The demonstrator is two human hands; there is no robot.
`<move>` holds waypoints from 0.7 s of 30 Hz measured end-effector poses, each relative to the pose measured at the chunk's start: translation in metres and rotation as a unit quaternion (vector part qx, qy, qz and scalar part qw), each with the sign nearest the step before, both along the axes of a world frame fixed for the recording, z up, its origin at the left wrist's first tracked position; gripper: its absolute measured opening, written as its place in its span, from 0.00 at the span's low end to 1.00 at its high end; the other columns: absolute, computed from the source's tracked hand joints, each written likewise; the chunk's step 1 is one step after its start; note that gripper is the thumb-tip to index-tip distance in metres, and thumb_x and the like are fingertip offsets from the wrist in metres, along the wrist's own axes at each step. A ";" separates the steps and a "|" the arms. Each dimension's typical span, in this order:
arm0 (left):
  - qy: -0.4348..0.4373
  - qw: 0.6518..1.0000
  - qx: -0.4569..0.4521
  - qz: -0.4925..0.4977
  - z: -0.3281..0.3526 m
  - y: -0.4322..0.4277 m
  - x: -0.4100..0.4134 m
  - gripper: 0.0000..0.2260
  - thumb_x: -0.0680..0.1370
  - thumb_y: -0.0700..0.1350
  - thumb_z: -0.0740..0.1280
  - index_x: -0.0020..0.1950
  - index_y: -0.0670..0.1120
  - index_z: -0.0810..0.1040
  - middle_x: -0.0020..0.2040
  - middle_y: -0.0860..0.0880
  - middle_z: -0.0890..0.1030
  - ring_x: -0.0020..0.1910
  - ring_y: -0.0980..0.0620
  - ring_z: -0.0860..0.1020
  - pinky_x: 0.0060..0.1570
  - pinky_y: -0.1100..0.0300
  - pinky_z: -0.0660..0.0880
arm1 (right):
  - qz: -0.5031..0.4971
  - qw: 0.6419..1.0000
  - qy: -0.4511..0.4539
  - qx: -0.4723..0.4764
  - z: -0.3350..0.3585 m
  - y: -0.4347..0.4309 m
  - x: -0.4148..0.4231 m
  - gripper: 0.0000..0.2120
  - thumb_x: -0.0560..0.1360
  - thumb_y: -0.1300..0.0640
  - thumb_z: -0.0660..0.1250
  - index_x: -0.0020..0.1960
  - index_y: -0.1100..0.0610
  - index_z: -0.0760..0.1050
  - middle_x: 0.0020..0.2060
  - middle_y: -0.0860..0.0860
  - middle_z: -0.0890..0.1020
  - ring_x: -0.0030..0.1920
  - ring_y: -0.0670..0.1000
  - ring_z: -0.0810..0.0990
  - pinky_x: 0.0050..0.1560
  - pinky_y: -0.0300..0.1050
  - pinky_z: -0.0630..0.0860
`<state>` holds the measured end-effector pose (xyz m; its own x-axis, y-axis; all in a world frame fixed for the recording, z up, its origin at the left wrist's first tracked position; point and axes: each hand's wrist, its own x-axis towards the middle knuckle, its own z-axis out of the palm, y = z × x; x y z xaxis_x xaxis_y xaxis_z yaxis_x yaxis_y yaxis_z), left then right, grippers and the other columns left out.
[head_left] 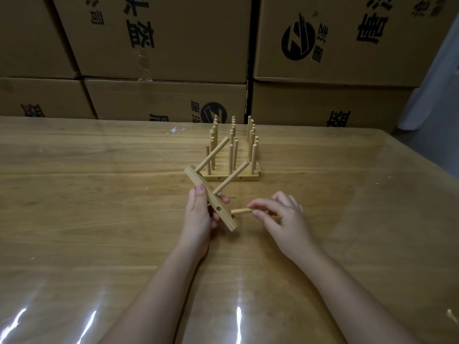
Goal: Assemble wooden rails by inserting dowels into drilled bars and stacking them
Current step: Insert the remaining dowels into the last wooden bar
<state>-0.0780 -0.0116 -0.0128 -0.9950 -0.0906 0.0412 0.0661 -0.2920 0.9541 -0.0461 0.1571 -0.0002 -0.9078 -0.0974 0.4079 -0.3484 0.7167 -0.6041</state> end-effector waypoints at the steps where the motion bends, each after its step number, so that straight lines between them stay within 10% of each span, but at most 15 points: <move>1: -0.002 1.000 0.002 -0.003 0.000 0.000 0.000 0.13 0.83 0.54 0.51 0.52 0.47 0.68 0.36 0.48 0.82 0.23 0.57 0.68 0.20 0.66 0.63 | 0.003 1.000 0.000 -0.007 0.000 -0.001 0.000 0.07 0.75 0.52 0.66 0.51 0.43 0.80 0.39 0.46 0.71 0.46 0.46 0.69 0.51 0.44 0.60; 14: -0.053 0.995 0.039 0.071 0.000 -0.003 -0.002 0.22 0.83 0.55 0.51 0.58 0.36 0.72 0.25 0.51 0.78 0.18 0.58 0.68 0.18 0.68 0.63 | 0.047 0.998 -0.017 0.043 0.002 -0.007 0.007 0.09 0.77 0.51 0.63 0.55 0.45 0.79 0.39 0.44 0.69 0.46 0.45 0.67 0.54 0.48 0.64; 21: -0.050 0.993 0.042 0.097 -0.001 -0.003 -0.003 0.22 0.84 0.55 0.50 0.45 0.41 0.74 0.23 0.50 0.77 0.22 0.59 0.74 0.24 0.69 0.70 | 0.054 0.996 -0.002 -0.070 0.004 -0.017 0.012 0.06 0.76 0.56 0.65 0.50 0.49 0.80 0.37 0.40 0.74 0.43 0.42 0.71 0.54 0.52 0.69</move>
<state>-0.0812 -0.0149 -0.0136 -0.9571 -0.2805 -0.0730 0.0352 -0.3625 0.9313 -0.0341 0.1399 0.0038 -0.8964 -0.1370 0.4215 -0.4168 0.5840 -0.6965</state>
